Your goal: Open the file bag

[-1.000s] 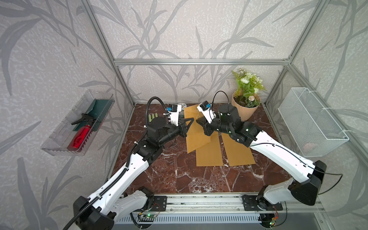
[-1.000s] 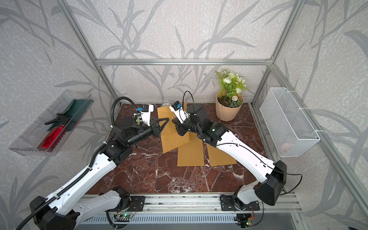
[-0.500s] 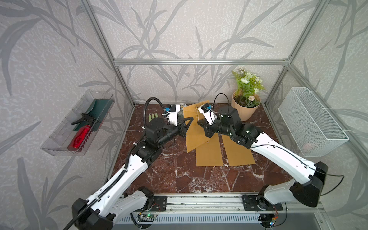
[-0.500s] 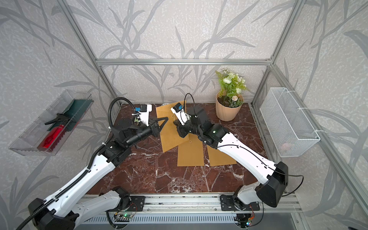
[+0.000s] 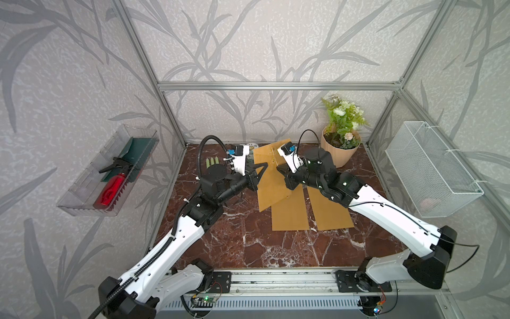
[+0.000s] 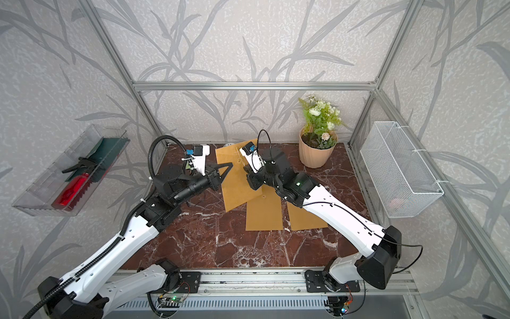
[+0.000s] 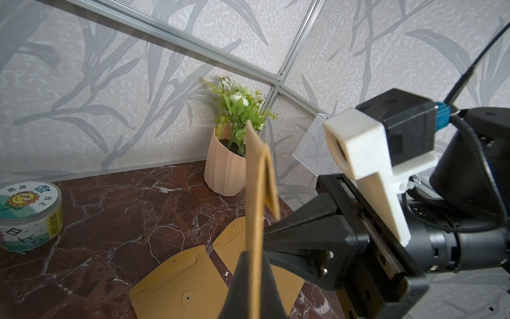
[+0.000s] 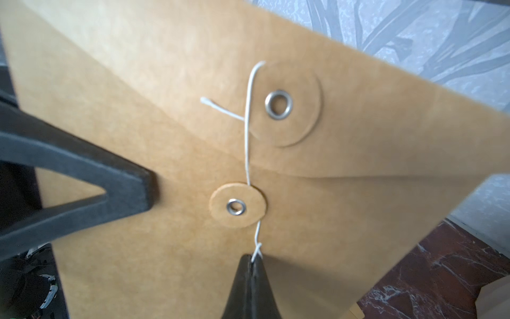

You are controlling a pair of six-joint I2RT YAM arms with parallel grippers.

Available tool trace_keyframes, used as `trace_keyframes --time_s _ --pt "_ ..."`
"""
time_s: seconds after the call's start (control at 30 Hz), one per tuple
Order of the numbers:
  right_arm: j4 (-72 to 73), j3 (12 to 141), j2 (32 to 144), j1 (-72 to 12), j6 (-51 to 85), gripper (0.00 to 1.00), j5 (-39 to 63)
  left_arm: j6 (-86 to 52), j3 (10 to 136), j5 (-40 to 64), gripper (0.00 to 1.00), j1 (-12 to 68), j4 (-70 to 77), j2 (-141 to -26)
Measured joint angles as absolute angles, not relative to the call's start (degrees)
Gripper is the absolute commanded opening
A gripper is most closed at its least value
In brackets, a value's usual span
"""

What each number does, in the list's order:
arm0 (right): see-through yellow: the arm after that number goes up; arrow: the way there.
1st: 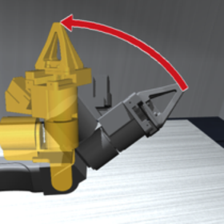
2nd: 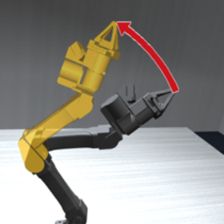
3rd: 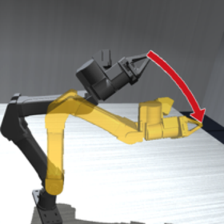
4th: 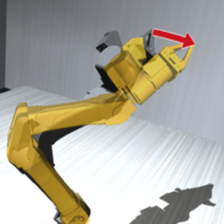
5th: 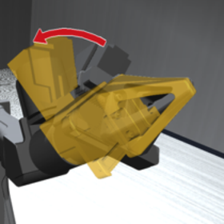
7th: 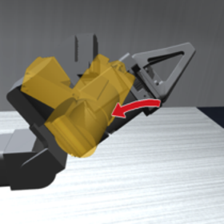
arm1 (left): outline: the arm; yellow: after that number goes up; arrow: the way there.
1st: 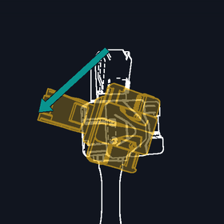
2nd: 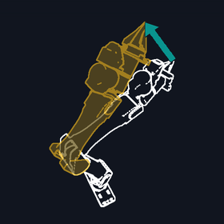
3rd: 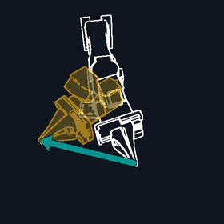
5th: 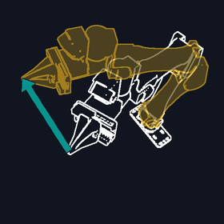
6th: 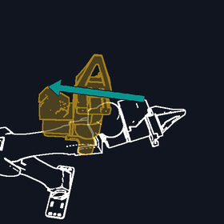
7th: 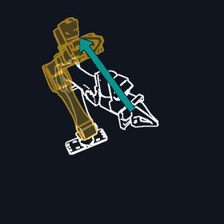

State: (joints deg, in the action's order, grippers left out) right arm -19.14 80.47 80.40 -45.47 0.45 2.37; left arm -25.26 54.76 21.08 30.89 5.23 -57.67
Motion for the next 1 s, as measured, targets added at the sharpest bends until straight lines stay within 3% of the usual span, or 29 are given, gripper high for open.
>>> trace_keyframes --time_s 1.0 --pt "-19.7 80.5 78.1 -45.0 0.4 0.00 0.0 -25.6 50.1 23.5 0.00 31.2 5.2 -54.9"
